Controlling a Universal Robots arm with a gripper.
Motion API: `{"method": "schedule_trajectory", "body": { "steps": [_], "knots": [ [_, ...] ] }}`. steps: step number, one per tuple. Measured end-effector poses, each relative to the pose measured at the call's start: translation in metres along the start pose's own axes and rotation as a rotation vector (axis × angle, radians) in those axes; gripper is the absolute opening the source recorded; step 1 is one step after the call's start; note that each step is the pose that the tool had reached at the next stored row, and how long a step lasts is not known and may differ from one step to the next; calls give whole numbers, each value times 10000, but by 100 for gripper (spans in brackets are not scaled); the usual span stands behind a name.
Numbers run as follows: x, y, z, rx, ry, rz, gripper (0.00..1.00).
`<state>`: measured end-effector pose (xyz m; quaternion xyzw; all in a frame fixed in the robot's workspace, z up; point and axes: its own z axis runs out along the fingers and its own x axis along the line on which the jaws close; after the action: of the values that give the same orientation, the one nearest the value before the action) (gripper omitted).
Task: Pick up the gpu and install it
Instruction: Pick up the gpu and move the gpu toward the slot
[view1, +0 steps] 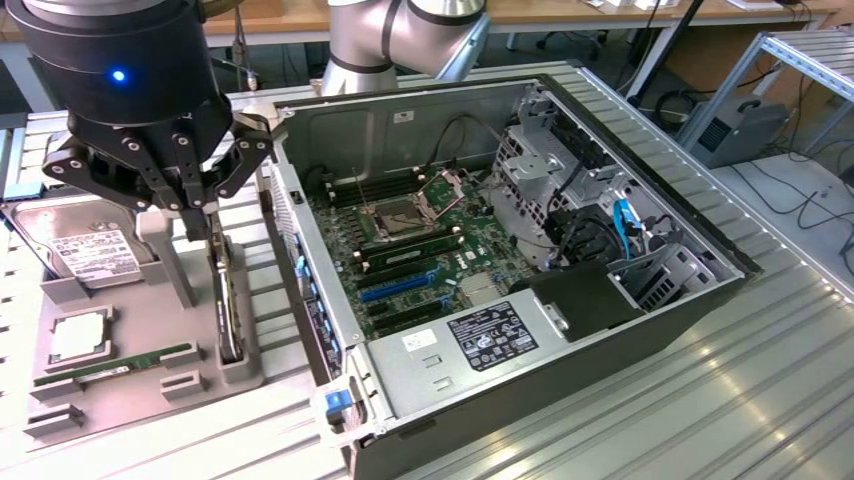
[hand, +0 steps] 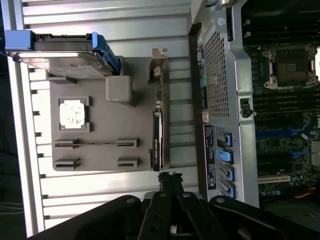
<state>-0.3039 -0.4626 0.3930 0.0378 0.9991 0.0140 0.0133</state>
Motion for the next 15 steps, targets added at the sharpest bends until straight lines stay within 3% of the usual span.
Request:
{"method": "schedule_trajectory", "body": {
  "steps": [8, 11, 14, 15],
  "knots": [
    [0, 0, 0, 0, 0, 0, 11],
    [0, 0, 0, -1, 0, 0, 29],
    [0, 0, 0, 0, 0, 0, 36],
    [0, 0, 0, 0, 0, 0, 42]
  ]
}}
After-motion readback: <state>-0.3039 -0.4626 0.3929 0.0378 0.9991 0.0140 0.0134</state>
